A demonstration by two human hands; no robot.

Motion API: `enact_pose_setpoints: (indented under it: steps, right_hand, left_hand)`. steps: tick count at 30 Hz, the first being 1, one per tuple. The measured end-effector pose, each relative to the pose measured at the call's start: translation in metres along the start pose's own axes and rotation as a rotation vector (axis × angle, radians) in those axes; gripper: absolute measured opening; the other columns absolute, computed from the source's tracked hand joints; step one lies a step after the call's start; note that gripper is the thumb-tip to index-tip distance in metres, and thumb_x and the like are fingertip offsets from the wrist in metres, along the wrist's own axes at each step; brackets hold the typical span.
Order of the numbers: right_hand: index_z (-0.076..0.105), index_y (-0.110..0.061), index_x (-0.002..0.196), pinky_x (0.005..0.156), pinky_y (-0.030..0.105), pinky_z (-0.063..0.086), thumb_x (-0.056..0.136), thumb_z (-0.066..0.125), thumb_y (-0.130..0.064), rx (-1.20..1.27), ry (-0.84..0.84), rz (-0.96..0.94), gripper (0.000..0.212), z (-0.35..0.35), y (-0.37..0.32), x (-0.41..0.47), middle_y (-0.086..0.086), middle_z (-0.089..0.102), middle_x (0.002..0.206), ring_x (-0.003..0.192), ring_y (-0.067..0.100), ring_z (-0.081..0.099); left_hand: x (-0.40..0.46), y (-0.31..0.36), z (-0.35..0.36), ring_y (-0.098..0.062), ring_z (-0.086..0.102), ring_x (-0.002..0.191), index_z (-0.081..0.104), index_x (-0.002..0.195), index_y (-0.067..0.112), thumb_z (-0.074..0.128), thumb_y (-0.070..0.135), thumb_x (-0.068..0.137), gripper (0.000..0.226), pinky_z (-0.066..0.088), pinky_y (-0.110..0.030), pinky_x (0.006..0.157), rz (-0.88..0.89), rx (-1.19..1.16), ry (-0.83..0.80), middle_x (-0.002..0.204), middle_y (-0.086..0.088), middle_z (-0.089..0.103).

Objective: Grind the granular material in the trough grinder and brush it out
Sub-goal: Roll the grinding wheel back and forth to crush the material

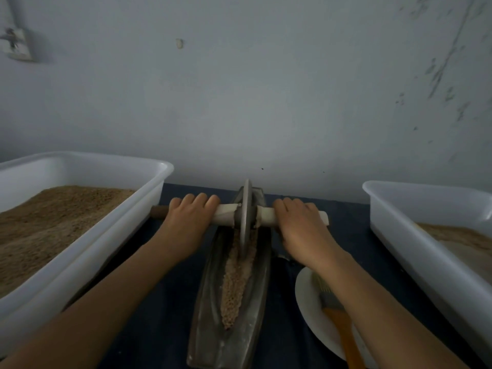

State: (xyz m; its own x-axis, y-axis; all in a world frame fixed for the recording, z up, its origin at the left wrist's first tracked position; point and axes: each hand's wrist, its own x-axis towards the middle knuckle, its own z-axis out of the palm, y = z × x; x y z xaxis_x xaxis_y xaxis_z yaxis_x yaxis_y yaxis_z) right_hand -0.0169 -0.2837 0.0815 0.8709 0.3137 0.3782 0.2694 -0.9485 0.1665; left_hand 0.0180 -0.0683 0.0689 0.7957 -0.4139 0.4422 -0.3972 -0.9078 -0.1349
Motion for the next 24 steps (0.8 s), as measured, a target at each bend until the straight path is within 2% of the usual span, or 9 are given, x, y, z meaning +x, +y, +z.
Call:
enact_pose_setpoints:
  steps: [3, 8, 10, 13, 15, 18, 20, 24]
  right_hand:
    - [0.044, -0.013, 0.114, 0.074, 0.032, 0.025, 0.087, 0.052, -0.012, -0.012, -0.070, -0.018, 0.029, -0.005, -0.003, -0.005, 0.005, 0.050, 0.110, 0.100, 0.023, 0.046]
    - [0.043, -0.011, 0.115, 0.071, 0.028, 0.028, 0.092, 0.052, -0.016, 0.074, -0.308, -0.046, 0.026, -0.030, -0.010, -0.017, 0.006, 0.052, 0.113, 0.098, 0.021, 0.050]
    - [0.043, -0.011, 0.116, 0.070, 0.026, 0.033, 0.093, 0.053, -0.017, 0.139, -0.436, -0.060, 0.026, -0.044, -0.013, -0.021, 0.006, 0.052, 0.112, 0.093, 0.018, 0.049]
    - [0.043, -0.012, 0.116, 0.068, 0.025, 0.038, 0.093, 0.055, -0.024, 0.176, -0.581, -0.114, 0.028, -0.063, -0.017, -0.027, 0.006, 0.052, 0.111, 0.092, 0.016, 0.049]
    - [0.043, -0.014, 0.112, 0.058, 0.020, 0.035, 0.093, 0.055, -0.029, 0.190, -0.627, -0.144, 0.028, -0.070, -0.017, -0.029, 0.003, 0.049, 0.102, 0.086, 0.013, 0.046]
    - [0.041, -0.016, 0.106, 0.054, 0.017, 0.031, 0.093, 0.054, -0.027, 0.200, -0.627, -0.132, 0.021, -0.068, -0.017, -0.027, -0.001, 0.043, 0.091, 0.083, 0.012, 0.044]
    - [0.042, -0.015, 0.108, 0.057, 0.022, 0.033, 0.093, 0.054, -0.023, 0.193, -0.587, -0.097, 0.020, -0.060, -0.016, -0.021, 0.003, 0.048, 0.098, 0.085, 0.013, 0.045]
    - [0.043, -0.013, 0.114, 0.066, 0.027, 0.032, 0.092, 0.054, -0.018, 0.161, -0.433, -0.011, 0.025, -0.036, -0.008, -0.011, 0.005, 0.053, 0.110, 0.088, 0.017, 0.048]
  left_hand:
    - [-0.002, -0.004, -0.006, -0.015, 0.047, 0.107, 0.035, 0.121, 0.026, 0.054, 0.024, 0.089, 0.038, 0.034, -0.032, 0.093, 0.027, -0.024, -0.075, 0.117, 0.005, 0.047]
    - [-0.012, -0.005, -0.037, -0.014, 0.050, 0.109, 0.032, 0.125, 0.027, 0.054, 0.026, 0.091, 0.041, 0.040, -0.033, 0.096, 0.086, -0.076, -0.380, 0.121, 0.004, 0.050]
    - [-0.018, -0.005, -0.051, -0.011, 0.051, 0.102, 0.032, 0.118, 0.029, 0.056, 0.025, 0.091, 0.036, 0.042, -0.029, 0.091, 0.115, -0.127, -0.517, 0.116, 0.005, 0.052]
    - [-0.026, -0.007, -0.071, -0.005, 0.047, 0.086, 0.027, 0.103, 0.034, 0.056, 0.024, 0.091, 0.033, 0.037, -0.022, 0.078, 0.160, -0.170, -0.714, 0.096, 0.011, 0.049]
    - [-0.026, -0.008, -0.079, -0.005, 0.046, 0.084, 0.027, 0.104, 0.033, 0.056, 0.025, 0.091, 0.033, 0.035, -0.021, 0.075, 0.173, -0.176, -0.791, 0.092, 0.012, 0.046]
    - [-0.024, -0.007, -0.078, -0.008, 0.047, 0.086, 0.028, 0.105, 0.031, 0.056, 0.022, 0.091, 0.032, 0.036, -0.022, 0.077, 0.152, -0.203, -0.820, 0.091, 0.011, 0.045]
    - [-0.020, -0.007, -0.071, -0.009, 0.047, 0.087, 0.027, 0.103, 0.031, 0.055, 0.020, 0.092, 0.033, 0.037, -0.023, 0.079, 0.128, -0.224, -0.783, 0.093, 0.009, 0.044]
    - [-0.006, -0.005, -0.051, -0.016, 0.050, 0.101, 0.033, 0.112, 0.026, 0.056, 0.020, 0.091, 0.031, 0.041, -0.032, 0.091, 0.080, -0.172, -0.605, 0.112, 0.002, 0.049]
